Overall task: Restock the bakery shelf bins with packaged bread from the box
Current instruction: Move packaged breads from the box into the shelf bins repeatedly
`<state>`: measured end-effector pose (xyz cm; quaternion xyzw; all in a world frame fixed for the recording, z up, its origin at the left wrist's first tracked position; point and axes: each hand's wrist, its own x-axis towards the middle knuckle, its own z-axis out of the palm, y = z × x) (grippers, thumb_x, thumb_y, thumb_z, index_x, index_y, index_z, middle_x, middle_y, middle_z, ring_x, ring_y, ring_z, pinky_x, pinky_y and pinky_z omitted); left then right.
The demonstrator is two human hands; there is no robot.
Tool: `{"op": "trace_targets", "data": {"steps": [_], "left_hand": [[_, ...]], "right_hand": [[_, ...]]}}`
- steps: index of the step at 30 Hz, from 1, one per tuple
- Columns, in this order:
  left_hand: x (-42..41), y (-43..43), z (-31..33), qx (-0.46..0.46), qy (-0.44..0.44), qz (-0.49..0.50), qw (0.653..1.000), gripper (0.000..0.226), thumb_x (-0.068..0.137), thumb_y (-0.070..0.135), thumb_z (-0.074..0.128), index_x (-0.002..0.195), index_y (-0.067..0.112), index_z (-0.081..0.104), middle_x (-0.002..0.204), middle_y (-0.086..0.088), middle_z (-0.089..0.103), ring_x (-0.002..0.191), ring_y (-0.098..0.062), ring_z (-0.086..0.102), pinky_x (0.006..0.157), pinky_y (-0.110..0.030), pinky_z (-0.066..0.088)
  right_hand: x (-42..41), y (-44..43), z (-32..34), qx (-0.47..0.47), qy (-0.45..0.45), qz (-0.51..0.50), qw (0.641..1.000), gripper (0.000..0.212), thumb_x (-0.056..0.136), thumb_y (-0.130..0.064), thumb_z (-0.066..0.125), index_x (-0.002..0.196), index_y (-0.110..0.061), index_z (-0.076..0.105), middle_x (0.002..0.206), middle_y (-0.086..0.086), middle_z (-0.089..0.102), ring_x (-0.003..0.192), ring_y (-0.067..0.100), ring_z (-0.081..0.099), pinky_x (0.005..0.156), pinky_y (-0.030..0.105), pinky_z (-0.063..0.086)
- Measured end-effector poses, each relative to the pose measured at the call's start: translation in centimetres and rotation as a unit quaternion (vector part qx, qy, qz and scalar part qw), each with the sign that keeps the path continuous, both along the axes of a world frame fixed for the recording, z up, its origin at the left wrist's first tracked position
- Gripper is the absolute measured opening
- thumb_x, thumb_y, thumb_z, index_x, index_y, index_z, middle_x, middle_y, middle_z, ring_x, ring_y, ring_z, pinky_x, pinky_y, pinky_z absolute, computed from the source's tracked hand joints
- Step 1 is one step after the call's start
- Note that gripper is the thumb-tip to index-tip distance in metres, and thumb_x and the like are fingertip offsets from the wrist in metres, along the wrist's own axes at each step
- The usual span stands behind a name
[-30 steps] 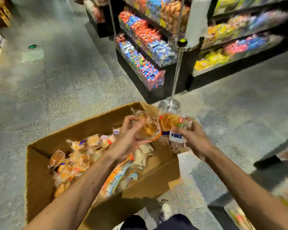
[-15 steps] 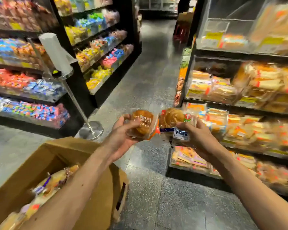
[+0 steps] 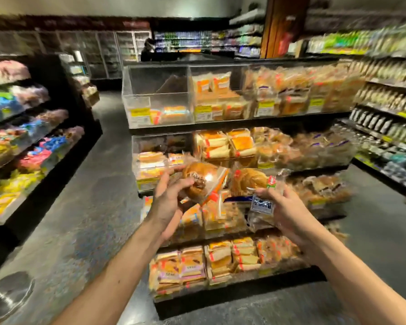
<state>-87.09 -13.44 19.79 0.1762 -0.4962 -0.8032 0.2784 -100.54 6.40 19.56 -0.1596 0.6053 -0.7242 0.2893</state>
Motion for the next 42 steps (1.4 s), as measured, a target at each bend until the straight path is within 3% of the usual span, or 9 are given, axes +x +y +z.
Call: {"op": "trace_targets", "data": {"steps": [5,9,13,17,21,29,34,38,42], "left_hand": [[-10.5,5.1,-1.0,0.077,-0.005,-0.013,0.997,0.064,0.070,0.015,0.074,0.129,0.014,0.050,0.118,-0.020,0.069,0.094,-0.026,0.069,0.073,-0.039,0.058],[-17.0,7.9,-1.5,0.099,-0.033,-0.028,0.994,0.070,0.064,0.017,0.078,0.131,0.010,0.056,0.120,-0.017,0.069,0.102,-0.026,0.068,0.088,-0.042,0.053],[-22.9,8.6,-1.8,0.058,-0.062,-0.071,0.994,0.044,0.066,0.019,0.077,0.109,0.020,0.066,0.110,-0.012,0.072,0.099,-0.025,0.068,0.073,-0.038,0.056],[-29.3,8.3,-2.7,0.026,-0.120,-0.101,0.987,0.069,0.062,0.034,0.081,0.127,0.027,0.060,0.117,-0.011,0.070,0.108,-0.029,0.067,0.080,-0.041,0.057],[-36.4,8.3,-3.8,-0.003,-0.187,-0.123,0.975,0.099,0.047,0.055,0.086,0.133,0.024,0.048,0.115,-0.011,0.067,0.100,-0.026,0.068,0.069,-0.035,0.055],[-50.8,7.8,-5.5,-0.232,-0.183,-0.103,0.950,0.042,0.089,0.047,0.066,0.083,0.005,0.064,0.089,-0.007,0.064,0.084,-0.016,0.057,0.073,-0.026,0.041],[-56.8,8.2,-5.4,-0.269,-0.224,-0.179,0.920,0.047,0.093,0.063,0.047,0.101,0.025,0.073,0.104,0.007,0.072,0.101,-0.009,0.063,0.089,-0.014,0.046],[-60.4,7.3,-6.1,-0.204,-0.284,-0.242,0.905,0.121,0.056,0.104,0.039,0.152,0.031,0.035,0.161,0.005,0.030,0.148,-0.018,0.025,0.122,-0.052,0.016],[-62.7,6.9,-5.6,-0.204,-0.300,-0.301,0.882,0.093,0.076,0.084,0.045,0.152,0.034,0.032,0.160,0.010,0.026,0.148,-0.017,0.022,0.119,-0.044,0.015]], "right_hand": [[-8.4,6.3,-0.1,-0.012,-0.009,-0.046,0.999,0.030,0.087,-0.012,0.067,0.115,-0.010,0.056,0.100,0.013,0.071,0.077,0.022,0.069,0.057,0.035,0.053],[-14.2,9.4,-0.9,-0.010,-0.026,-0.086,0.996,0.037,0.088,-0.010,0.068,0.122,-0.007,0.053,0.104,0.020,0.068,0.078,0.024,0.070,0.052,0.033,0.054],[-19.2,10.6,-1.6,-0.013,-0.037,-0.113,0.993,0.036,0.086,-0.011,0.071,0.118,-0.011,0.055,0.098,0.017,0.070,0.081,0.027,0.069,0.056,0.037,0.057],[-23.7,10.7,-2.5,-0.008,-0.041,-0.106,0.994,0.060,0.071,-0.020,0.080,0.124,-0.010,0.056,0.114,0.021,0.069,0.094,0.030,0.068,0.077,0.051,0.054],[-29.2,10.4,-4.0,0.011,-0.045,-0.120,0.992,0.041,0.084,-0.014,0.074,0.120,-0.012,0.054,0.101,0.014,0.074,0.093,0.031,0.066,0.075,0.045,0.050],[-41.8,9.6,-4.7,0.049,-0.052,-0.190,0.979,0.036,0.090,-0.016,0.069,0.122,-0.009,0.054,0.094,0.003,0.076,0.097,0.020,0.067,0.077,0.040,0.050],[-47.7,9.4,-5.1,0.034,-0.073,-0.169,0.982,0.023,0.097,-0.011,0.058,0.119,-0.005,0.051,0.072,-0.008,0.073,0.069,0.005,0.069,0.055,0.024,0.053],[-52.0,9.1,-5.3,0.022,-0.068,-0.092,0.993,0.036,0.086,-0.010,0.065,0.119,-0.006,0.051,0.080,-0.001,0.073,0.068,0.009,0.071,0.053,0.024,0.055],[-57.3,9.1,-6.8,0.053,-0.056,-0.034,0.996,0.067,0.061,-0.029,0.085,0.120,-0.014,0.056,0.103,0.011,0.074,0.086,0.020,0.073,0.075,0.042,0.059]]}}
